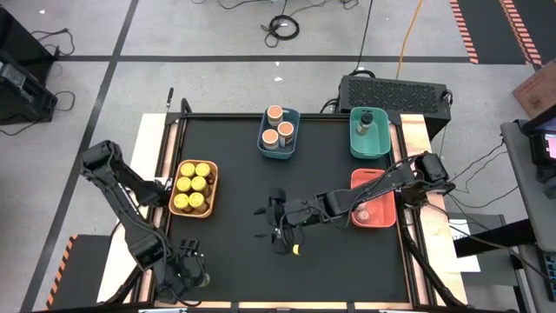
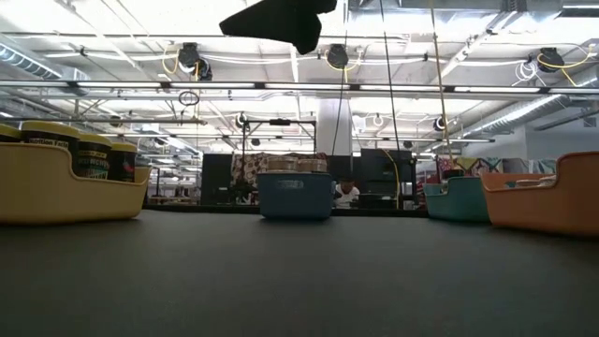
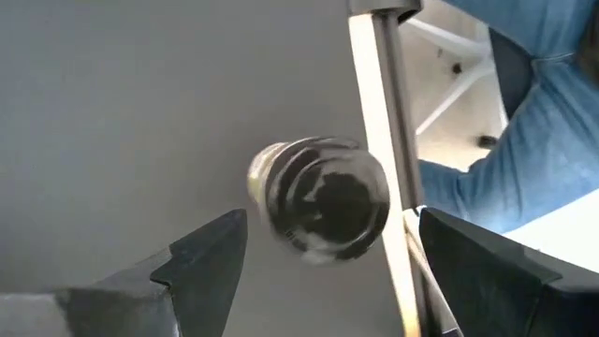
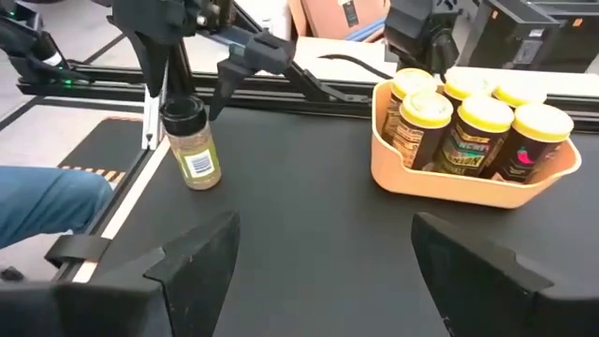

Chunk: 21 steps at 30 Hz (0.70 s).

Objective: Sort spices by type
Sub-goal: Put the black seasoning bottle into the light green bin

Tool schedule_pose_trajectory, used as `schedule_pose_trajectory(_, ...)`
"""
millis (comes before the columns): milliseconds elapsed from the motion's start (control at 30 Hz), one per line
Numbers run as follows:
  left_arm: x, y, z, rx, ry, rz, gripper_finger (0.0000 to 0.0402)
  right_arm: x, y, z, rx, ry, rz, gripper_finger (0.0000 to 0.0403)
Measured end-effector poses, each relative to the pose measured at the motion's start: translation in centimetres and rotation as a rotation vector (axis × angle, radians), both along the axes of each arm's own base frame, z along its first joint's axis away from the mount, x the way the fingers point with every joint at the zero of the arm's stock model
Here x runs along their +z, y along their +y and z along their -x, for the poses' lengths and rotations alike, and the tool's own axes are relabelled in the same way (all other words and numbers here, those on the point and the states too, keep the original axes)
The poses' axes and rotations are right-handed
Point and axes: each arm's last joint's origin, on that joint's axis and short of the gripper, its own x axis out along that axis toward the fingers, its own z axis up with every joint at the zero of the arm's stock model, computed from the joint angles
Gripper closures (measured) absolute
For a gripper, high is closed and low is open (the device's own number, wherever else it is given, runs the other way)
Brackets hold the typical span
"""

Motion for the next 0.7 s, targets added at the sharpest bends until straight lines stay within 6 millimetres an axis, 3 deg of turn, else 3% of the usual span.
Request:
schedule_pose_trajectory(400,-2.3,-1.4,-1.2,-0.017,0.009,-0.026,0.0084,0.0,1.3,0.4,0.01,-0.003,0.03,0.0094)
schedule_pose_trajectory(700,-2.7,-0.8,-2.3,0.02,0.02,-0.037,0.0084,0.0,1.5,0.5,0.006,-0.005,0.051,0.0094)
